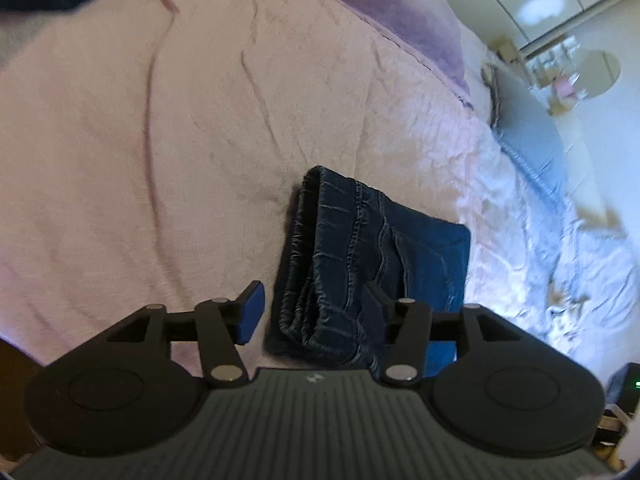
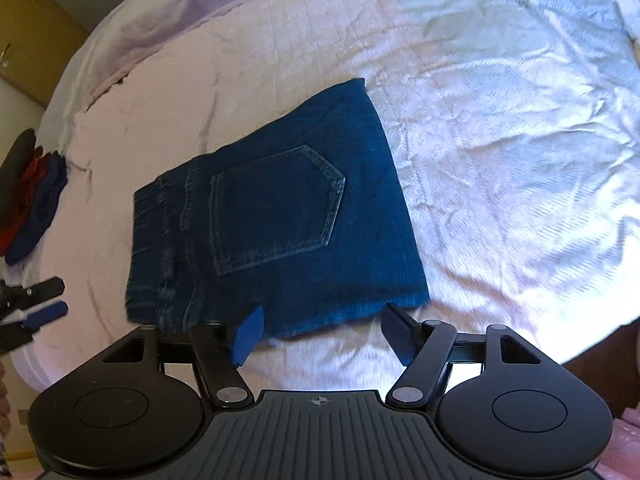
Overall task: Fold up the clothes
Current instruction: 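Grasp the folded jeans edge with the left tool while the right tool grasps beside it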
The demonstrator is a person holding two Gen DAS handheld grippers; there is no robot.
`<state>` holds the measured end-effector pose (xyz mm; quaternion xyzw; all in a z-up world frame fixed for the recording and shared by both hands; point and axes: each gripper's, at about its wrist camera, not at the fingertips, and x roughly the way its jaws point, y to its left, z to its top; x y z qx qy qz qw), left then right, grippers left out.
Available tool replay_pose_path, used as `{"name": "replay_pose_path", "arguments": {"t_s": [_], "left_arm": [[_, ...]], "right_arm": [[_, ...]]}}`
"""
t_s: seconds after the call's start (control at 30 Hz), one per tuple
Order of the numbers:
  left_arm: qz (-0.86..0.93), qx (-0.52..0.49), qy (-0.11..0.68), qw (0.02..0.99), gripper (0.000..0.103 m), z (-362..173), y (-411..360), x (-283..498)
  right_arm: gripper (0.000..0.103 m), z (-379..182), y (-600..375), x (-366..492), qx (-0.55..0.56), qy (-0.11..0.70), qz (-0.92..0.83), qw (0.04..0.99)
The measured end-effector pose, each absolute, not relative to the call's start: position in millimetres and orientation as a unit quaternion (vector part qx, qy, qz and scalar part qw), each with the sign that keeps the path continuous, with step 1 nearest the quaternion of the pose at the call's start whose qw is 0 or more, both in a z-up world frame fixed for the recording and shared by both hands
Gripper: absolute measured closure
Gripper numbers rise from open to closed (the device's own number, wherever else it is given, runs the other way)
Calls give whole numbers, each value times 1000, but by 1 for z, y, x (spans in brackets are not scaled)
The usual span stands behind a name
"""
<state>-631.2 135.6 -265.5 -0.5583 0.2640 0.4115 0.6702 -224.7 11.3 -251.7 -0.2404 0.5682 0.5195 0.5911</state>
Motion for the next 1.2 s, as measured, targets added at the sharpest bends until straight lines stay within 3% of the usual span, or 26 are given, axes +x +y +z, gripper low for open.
{"name": "replay_pose_path", "arguments": {"t_s": [0.27,0.53,0.77,0.93,1.2], "left_arm": [[328,-620,206,682,44,-342,161,-617],[316,-618,223,684,41,-382,171,-610],[297,-638,207,680,38,-401,181,-599],[296,-640,208,678,44,-404,186,-596],[294,-644,201,677,44,-410,189,-596]], "right_arm": [[30,-302,35,-183,-193,580,539,579],[24,-336,36,-145,-164,582,554,572],[24,-354,42,-116,-113,602,565,552],[24,-368,54,-101,-83,618,583,521],[24,-398,76,-83,-34,638,624,451]]}}
